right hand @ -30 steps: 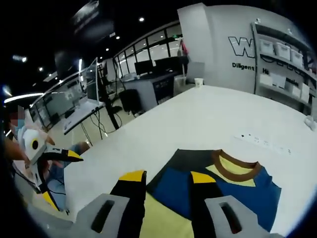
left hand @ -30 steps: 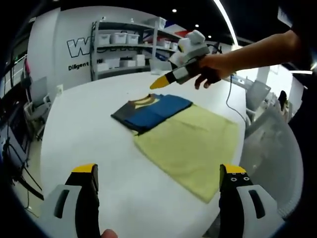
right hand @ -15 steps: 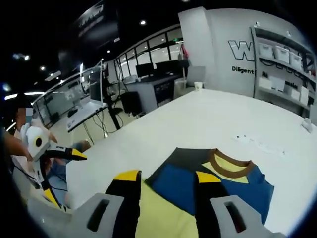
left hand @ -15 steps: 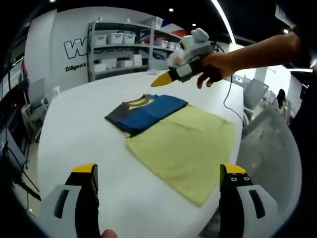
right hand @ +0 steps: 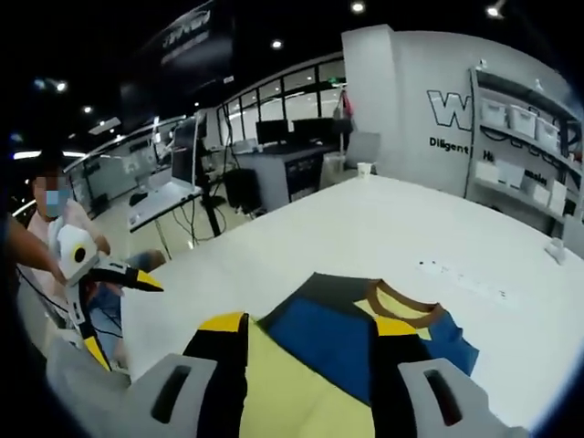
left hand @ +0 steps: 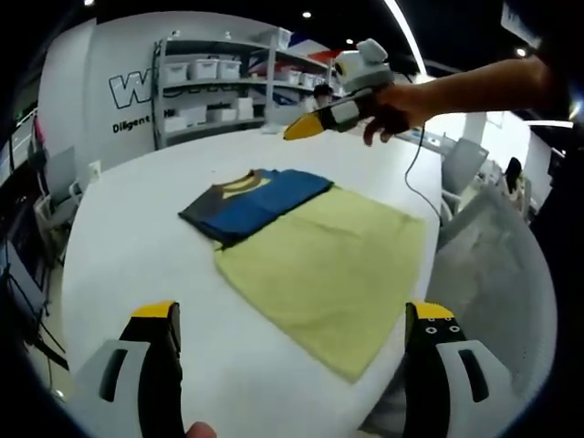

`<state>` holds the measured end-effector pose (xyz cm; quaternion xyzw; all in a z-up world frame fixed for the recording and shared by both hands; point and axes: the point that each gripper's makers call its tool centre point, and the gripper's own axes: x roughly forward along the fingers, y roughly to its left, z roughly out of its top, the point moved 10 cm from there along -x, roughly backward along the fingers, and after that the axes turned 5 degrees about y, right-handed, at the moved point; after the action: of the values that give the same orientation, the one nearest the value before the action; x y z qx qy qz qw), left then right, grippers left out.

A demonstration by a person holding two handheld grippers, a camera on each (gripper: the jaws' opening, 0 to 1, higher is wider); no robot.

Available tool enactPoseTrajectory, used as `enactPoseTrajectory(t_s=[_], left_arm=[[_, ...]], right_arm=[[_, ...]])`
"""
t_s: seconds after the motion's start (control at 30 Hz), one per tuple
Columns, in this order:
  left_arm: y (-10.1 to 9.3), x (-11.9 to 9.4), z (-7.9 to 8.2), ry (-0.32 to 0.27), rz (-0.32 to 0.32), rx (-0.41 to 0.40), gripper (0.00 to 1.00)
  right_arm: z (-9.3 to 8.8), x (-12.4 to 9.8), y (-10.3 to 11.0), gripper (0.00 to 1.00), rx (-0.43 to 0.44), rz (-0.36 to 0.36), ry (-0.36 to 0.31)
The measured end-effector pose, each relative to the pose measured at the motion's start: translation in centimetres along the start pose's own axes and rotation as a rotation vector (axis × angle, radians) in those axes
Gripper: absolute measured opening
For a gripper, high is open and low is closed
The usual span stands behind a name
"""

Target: Fold the garment on the visible template until the final outline fits inside the template.

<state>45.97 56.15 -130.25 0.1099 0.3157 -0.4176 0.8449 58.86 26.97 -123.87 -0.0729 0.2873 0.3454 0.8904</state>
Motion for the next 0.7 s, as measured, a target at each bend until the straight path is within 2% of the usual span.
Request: enactPoseTrajectory(t_s=[0.13, 0.37, 0.7], left_arm=[[0.1, 0.1, 0.0, 0.004, -0.001, 0.009, 0.98], [0.1, 0.6, 0.3, 0.019, -0.017, 0.020, 0.98], [0.0, 1.5, 1.3, 0.006, -0.024, 0.023, 0.99]], right_arm=[[-0.3, -1.0, -0.3, 0.50, 0.001, -0.006, -0.013], [-1.9, -3.0, -1.0, 0.53, -0.016, -0.022, -0.007], [-3.7, -5.0, -1.1, 0.64, -0.083, -0.019, 0.035]])
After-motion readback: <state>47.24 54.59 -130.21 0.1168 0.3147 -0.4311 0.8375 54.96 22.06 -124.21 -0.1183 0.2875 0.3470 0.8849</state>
